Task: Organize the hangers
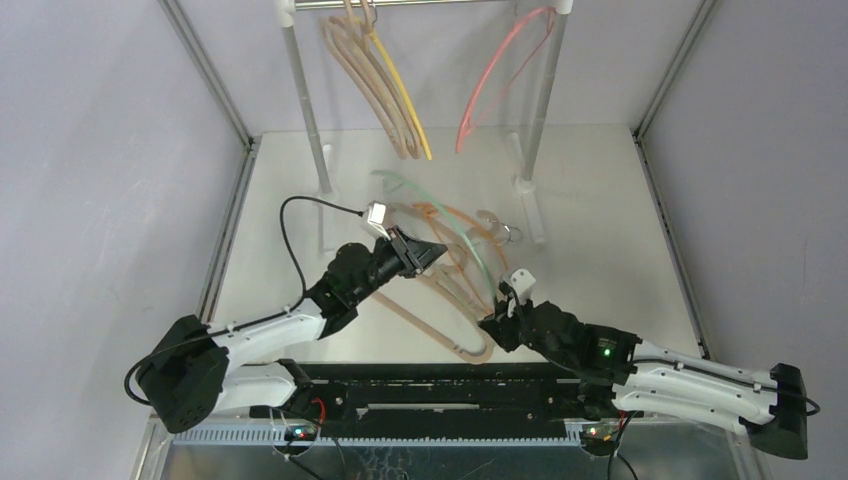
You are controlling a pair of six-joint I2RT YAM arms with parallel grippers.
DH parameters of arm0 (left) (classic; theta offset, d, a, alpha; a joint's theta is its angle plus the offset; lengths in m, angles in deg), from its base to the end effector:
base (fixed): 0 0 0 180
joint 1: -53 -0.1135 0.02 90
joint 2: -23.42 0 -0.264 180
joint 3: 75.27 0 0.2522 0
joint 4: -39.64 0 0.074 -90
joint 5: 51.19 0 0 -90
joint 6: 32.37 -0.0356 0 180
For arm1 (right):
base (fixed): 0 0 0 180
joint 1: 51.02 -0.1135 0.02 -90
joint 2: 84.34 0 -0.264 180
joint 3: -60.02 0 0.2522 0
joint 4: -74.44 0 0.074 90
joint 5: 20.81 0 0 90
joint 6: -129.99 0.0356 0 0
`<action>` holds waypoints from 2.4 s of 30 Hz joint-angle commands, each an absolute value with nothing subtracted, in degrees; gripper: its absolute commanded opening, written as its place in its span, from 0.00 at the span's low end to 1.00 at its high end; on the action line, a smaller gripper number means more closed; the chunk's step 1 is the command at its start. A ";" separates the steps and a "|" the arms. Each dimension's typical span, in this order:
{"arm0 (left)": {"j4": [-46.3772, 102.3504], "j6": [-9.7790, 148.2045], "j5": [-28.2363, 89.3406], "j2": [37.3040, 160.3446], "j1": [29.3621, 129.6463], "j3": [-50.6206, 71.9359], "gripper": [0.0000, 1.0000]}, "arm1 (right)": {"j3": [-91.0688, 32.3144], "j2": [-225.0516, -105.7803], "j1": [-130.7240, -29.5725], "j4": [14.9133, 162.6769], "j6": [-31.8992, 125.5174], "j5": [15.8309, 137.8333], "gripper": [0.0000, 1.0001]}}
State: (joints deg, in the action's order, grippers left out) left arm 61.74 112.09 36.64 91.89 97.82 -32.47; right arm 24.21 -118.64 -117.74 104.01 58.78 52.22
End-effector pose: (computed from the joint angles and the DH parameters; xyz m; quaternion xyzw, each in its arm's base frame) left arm 0.1833 -0.1841 0.2430 -0.0483 0.7272 -0.5306 0.4328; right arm 0.0686 0.1331 0.2181 -0.2751 0.8058 0.2526 0.4596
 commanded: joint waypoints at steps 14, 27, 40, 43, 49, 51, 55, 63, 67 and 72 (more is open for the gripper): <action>56.39 107.57 36.78 84.68 98.36 -38.13 0.63 | -1.59 -122.48 -116.85 133.48 61.69 38.18 0.00; 57.07 107.78 37.56 85.09 98.36 -39.74 0.63 | -1.61 -121.11 -125.92 138.14 66.65 35.97 0.00; 56.91 107.91 38.09 85.26 98.60 -39.81 0.63 | -1.99 -119.09 -134.36 140.29 68.32 27.22 0.00; 56.91 107.93 38.01 85.78 98.70 -39.46 0.63 | -2.39 -121.52 -134.34 139.89 67.74 27.27 0.00; 56.91 107.93 37.84 86.60 98.96 -38.97 0.63 | -2.20 -121.17 -135.66 138.19 66.82 26.40 0.00; 56.94 107.92 37.62 86.90 98.97 -38.90 0.63 | -2.08 -119.89 -136.08 137.19 65.59 27.62 0.00; 56.91 107.82 37.44 87.31 98.97 -38.55 0.62 | -2.03 -117.66 -137.93 137.14 66.06 25.15 0.00; 56.92 107.85 37.84 87.46 99.06 -38.95 0.63 | -1.54 -111.85 -145.26 132.25 64.67 14.38 0.00; 57.00 107.86 38.19 87.12 99.06 -39.28 0.63 | -1.62 -112.10 -146.05 126.00 59.42 6.53 0.00; 57.61 108.25 37.78 86.49 99.06 -39.65 0.63 | -3.42 -117.43 -142.13 110.89 45.21 -0.07 0.00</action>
